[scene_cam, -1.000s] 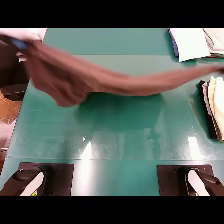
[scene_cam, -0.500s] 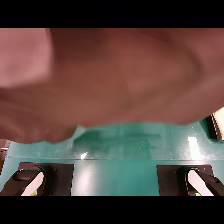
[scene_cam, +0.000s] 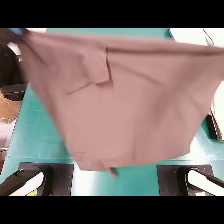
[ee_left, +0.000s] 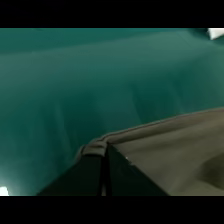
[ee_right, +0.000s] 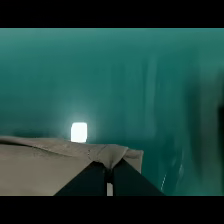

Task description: Fold the shirts.

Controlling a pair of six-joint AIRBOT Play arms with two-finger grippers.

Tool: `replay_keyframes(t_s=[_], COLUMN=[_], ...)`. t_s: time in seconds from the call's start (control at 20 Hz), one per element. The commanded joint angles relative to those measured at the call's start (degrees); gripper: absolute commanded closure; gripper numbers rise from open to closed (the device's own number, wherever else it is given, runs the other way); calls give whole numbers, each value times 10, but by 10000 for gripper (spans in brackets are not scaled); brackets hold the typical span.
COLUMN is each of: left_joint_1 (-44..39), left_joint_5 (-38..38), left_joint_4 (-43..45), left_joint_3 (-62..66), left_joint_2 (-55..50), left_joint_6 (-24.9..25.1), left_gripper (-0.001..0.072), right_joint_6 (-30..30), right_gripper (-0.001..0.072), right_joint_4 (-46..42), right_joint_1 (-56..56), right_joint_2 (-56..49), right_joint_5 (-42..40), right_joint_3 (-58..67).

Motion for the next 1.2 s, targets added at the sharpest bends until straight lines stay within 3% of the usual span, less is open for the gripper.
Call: replay_keyframes(t_s=[0.0, 0.15, 0.25, 0.4, 0.5, 0.7, 0.8, 1.15], left_joint_1=[1, 1, 1, 1, 4, 30, 27, -17], left_joint_5=[-12, 40, 99, 143, 131, -42, -87, -39], left_joint_4=[-14, -57, -57, -37, -28, -25, -10, -1], left_joint_3=[-55, -54, -31, 12, 41, 84, 60, -114], left_joint_2=[-144, -260, -310, -336, -336, -334, -334, -333], left_joint_6=[11, 61, 70, 70, 71, 59, 56, 48], left_gripper=[684, 684, 684, 683, 683, 684, 685, 681], right_joint_6=[-19, -19, -18, -18, -19, -40, -43, -44], right_gripper=[699, 699, 699, 699, 699, 699, 699, 697], right_joint_4=[-3, -3, -1, 2, 1, -35, -62, -40], right_joint_1=[28, 55, 62, 67, 67, 68, 71, 70], right_joint_2=[-114, -221, -283, -342, -345, -274, -236, -172], right_joint_5=[-3, -24, -54, -75, -94, -118, -122, -158], right_joint_3=[-62, -35, 23, 123, 149, 50, -20, -224])
